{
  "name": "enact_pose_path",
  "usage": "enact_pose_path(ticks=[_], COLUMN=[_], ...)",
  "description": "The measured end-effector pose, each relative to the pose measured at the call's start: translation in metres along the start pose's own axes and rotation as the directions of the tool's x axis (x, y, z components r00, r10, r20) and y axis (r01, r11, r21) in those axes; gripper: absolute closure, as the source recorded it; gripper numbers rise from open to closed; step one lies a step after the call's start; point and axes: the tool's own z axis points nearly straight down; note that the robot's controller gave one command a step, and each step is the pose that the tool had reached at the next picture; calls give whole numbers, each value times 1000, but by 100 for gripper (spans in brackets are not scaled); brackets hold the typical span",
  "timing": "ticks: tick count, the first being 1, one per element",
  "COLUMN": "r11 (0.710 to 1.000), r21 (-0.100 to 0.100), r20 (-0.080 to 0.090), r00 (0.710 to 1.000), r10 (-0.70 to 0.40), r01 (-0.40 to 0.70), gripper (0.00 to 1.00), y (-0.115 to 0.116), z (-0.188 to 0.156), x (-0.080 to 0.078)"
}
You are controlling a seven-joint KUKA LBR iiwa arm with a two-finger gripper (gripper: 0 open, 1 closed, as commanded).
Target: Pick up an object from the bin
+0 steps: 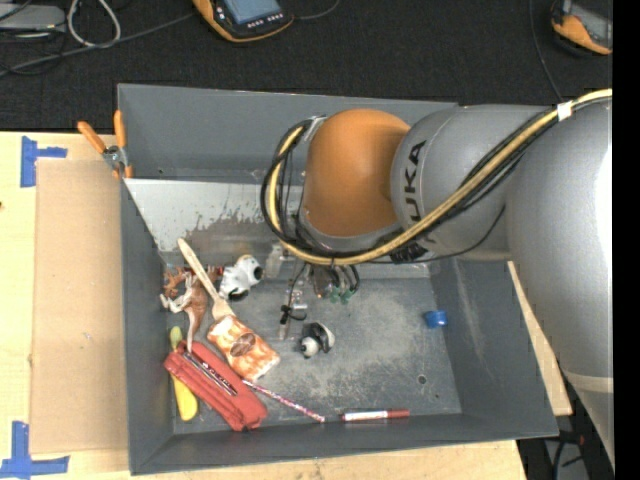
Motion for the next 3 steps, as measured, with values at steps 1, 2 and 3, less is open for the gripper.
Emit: enact_pose_path(ticks=[1, 2, 3], r11=[1000, 993, 1000], r21=[-1, 1, -1], r20=[7, 8, 6], r00=[1000, 993, 1000], r10=[1, -117, 3], r01=[-1, 117, -3], gripper=[0, 0, 0], y=[0, 6, -21], z=[-4, 18, 9], x=[-2, -2, 2])
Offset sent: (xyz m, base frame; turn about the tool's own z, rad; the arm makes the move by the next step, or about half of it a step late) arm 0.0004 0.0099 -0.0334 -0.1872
